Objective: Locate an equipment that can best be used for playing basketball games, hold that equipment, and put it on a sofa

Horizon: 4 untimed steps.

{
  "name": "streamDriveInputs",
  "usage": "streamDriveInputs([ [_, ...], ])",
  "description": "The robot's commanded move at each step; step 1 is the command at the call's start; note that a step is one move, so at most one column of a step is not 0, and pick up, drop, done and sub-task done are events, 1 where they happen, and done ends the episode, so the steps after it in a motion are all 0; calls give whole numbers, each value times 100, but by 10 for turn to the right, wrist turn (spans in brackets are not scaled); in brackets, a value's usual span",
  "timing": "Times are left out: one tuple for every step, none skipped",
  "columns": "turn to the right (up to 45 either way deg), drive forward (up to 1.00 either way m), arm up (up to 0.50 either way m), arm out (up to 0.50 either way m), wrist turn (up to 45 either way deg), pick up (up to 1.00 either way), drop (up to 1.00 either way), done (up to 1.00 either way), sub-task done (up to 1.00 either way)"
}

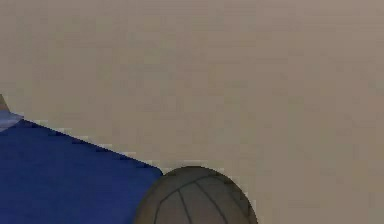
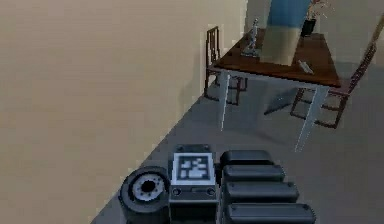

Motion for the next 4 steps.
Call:
streamDriveInputs([
  [450,0,0,0,0,0,0,0,0],
  [360,0,0,0,0,0,0,0,0],
  [450,0,0,0,0,0,0,0,0],
  [450,0,0,0,0,0,0,0,0],
])
